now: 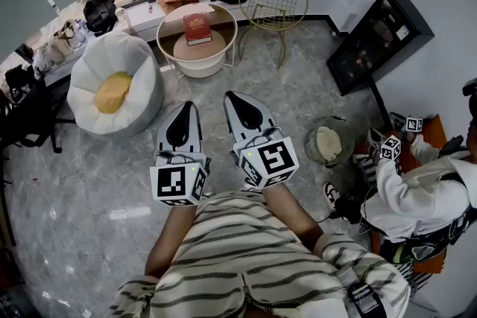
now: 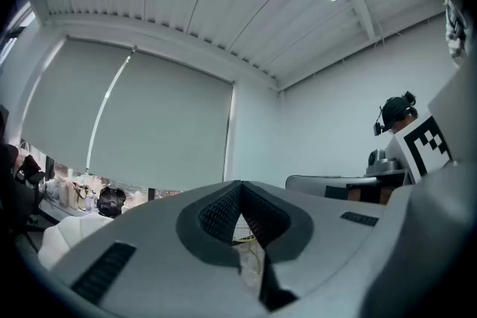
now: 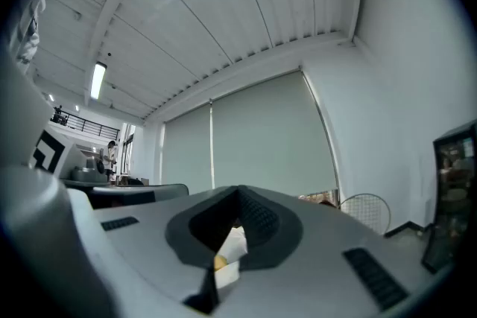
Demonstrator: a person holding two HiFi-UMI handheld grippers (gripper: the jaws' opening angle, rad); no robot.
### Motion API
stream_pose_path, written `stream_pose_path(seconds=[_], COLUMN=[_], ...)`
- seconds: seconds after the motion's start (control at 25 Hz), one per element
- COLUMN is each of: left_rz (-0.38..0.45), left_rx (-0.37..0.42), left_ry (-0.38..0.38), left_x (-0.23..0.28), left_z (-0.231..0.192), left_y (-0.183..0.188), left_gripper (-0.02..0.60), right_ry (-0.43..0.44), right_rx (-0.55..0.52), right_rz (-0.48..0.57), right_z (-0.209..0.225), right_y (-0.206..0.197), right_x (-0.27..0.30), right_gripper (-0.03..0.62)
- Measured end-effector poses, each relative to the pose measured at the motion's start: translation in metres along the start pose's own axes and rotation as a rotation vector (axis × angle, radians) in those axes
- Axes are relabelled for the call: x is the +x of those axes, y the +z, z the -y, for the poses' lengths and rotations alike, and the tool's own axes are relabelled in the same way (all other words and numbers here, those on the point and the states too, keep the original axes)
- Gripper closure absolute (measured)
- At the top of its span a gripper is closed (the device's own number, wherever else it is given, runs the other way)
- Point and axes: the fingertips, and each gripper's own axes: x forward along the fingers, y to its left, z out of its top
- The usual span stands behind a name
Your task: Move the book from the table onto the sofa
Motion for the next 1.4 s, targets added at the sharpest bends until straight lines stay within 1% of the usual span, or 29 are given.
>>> stream_pose_path(seconds=[0.36,0.52,0.68,0.8,0.88,1.0,1.16,1.28,1.4], left_rz=[0.001,-0.001,-0.009,-0.013,-0.027,-0.053,-0.075,-0.086,-0.082], left_rx=[0.0,0.004,0.003,-0.004,-0.007,-0.003,-0.005,-0.008,-0.012], left_ry=[0.01,0.022,0.036,0.066,0.086,0.097,0.091,0.094,0.096], left_x=[0.0,0.002,0.007,0.007,0.005,0.01,0.025,0.047,0.078], left_z=[0.017,0.031,0.046,0.056,0.063,0.072,0.065,0.047,0.026], left_y=[0.001,-0.002,-0.011,-0.02,-0.029,-0.042,-0.058,-0.065,-0.07], left_gripper=[0.577,0.577,0.577,0.577,0.577,0.577,0.577,0.577,0.577], right_ry=[0.015,0.023,0.035,0.042,0.039,0.033,0.024,0.023,0.018], right_rx=[-0.02,-0.017,-0.02,-0.021,-0.019,0.0,0.021,0.037,0.04], right_rz=[-0.003,0.0,0.0,-0.003,-0.011,-0.022,-0.039,-0.051,-0.053], right_z=[0.008,0.02,0.034,0.044,0.053,0.07,0.083,0.09,0.103], right_y=[0.006,0.008,0.006,0.002,-0.004,-0.012,-0.027,-0.037,-0.043], right_x=[-0.014,-0.024,-0.037,-0.045,-0.05,-0.05,-0.036,-0.012,0.018], right_gripper=[0.582,0.582,0.582,0.582,0.582,0.582,0.582,0.582,0.582])
